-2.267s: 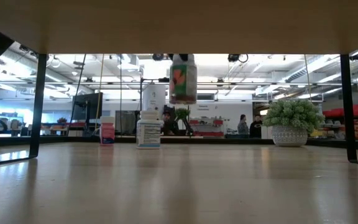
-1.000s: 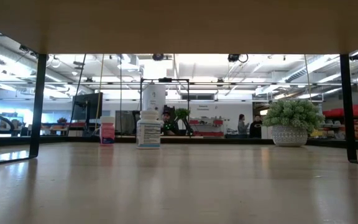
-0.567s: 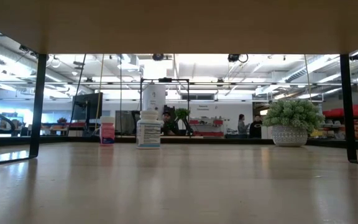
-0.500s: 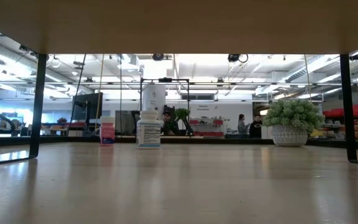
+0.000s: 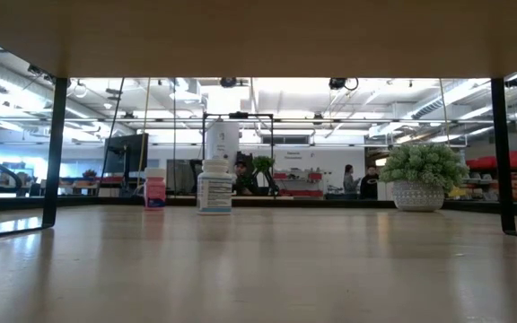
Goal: Pick and place medicine bottles onto shelf by color
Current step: Put the green medicine bottle on the shelf
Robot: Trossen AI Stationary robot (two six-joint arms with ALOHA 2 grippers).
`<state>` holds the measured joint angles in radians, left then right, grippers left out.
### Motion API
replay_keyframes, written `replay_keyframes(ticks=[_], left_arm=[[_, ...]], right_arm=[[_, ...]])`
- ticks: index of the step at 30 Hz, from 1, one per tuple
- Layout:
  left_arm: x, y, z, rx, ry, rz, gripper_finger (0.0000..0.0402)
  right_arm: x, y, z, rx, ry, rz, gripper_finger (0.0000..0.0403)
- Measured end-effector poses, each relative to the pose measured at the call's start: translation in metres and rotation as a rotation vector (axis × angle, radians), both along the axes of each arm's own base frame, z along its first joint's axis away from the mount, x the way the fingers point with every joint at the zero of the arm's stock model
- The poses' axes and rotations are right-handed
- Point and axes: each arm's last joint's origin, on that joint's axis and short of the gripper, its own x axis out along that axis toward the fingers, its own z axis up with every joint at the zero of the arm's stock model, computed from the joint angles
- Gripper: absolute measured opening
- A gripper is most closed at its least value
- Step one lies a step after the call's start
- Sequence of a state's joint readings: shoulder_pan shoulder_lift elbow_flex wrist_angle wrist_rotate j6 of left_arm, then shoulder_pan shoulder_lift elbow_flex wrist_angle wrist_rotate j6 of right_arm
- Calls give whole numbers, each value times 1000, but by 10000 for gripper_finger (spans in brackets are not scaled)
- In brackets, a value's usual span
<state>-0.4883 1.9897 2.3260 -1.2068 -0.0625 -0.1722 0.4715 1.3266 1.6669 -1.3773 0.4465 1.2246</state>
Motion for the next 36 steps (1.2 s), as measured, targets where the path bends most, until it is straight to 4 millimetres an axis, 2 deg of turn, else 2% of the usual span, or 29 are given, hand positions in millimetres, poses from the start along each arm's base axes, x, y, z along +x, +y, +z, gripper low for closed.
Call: replay_keyframes(ticks=[8, 15, 18, 25, 36], left_arm=[[3, 2, -5, 1, 26, 31, 239], [22, -2, -33, 64, 86, 52, 247], [21, -3, -37, 75, 122, 53, 247], [7, -3, -33, 97, 180, 50, 242], [0, -2, -25, 66, 184, 44, 249]], right_arm=[[-4, 7, 0, -18, 7, 60, 218], [-6, 12, 0, -18, 6, 82, 218], [-7, 14, 0, -18, 6, 92, 218], [-10, 19, 0, -12, 7, 118, 218], [-10, 19, 0, -18, 4, 113, 218]])
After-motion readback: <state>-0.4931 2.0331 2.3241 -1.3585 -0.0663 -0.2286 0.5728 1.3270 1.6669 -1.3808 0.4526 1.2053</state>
